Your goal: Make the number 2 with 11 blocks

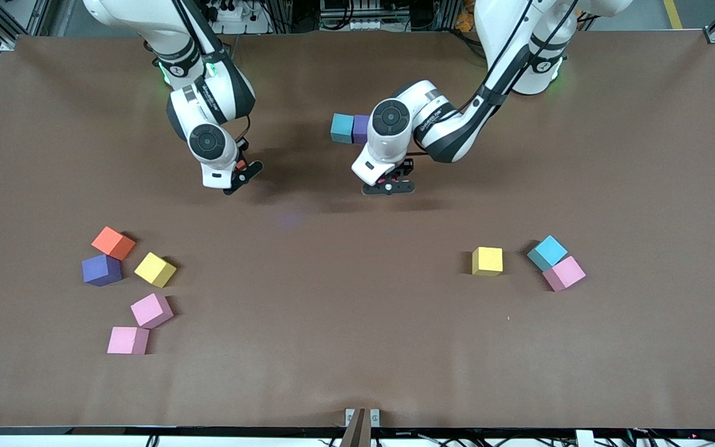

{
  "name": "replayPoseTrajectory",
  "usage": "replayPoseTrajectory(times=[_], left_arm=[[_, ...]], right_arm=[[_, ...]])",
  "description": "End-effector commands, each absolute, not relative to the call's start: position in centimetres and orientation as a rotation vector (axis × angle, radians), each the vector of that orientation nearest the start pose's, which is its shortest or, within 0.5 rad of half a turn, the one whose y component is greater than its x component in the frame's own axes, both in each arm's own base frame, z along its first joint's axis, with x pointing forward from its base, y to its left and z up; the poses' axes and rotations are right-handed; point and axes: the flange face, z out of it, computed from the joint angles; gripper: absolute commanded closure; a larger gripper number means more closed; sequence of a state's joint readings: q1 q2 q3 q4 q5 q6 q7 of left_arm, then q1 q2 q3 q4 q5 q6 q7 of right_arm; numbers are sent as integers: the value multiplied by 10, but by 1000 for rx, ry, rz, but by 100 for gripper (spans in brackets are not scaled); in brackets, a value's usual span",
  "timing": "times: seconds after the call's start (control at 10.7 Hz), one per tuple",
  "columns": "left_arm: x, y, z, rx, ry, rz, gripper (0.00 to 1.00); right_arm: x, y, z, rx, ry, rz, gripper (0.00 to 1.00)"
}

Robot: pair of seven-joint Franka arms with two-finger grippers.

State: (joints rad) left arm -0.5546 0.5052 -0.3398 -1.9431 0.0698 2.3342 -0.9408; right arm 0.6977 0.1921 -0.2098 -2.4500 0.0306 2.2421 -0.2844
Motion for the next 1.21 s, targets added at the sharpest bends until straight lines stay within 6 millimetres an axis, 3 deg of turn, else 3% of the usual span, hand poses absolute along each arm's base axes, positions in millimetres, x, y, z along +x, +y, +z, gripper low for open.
replayPoseTrajectory(times=[0.0,0.19,0.28,0.56,0.84,1.12], left_arm=[[387,-479,224,-3124,-17,172,53],[386,-478,221,-3114,-6,163,53],[386,-478,219,-3113,-7,168,52],[384,-480,218,-3118,-1,166,52],[377,-483,215,-3113,-7,173,52],[372,-484,212,-3107,3,181,52]], right_arm=[[399,233,221,-2921,-1200,550,87],[400,263,234,-2888,-1291,482,87],[391,292,241,-2853,-1386,444,87],[384,350,239,-2792,-1539,393,87],[385,375,231,-2732,-1636,358,87],[390,373,227,-2701,-1679,357,87]])
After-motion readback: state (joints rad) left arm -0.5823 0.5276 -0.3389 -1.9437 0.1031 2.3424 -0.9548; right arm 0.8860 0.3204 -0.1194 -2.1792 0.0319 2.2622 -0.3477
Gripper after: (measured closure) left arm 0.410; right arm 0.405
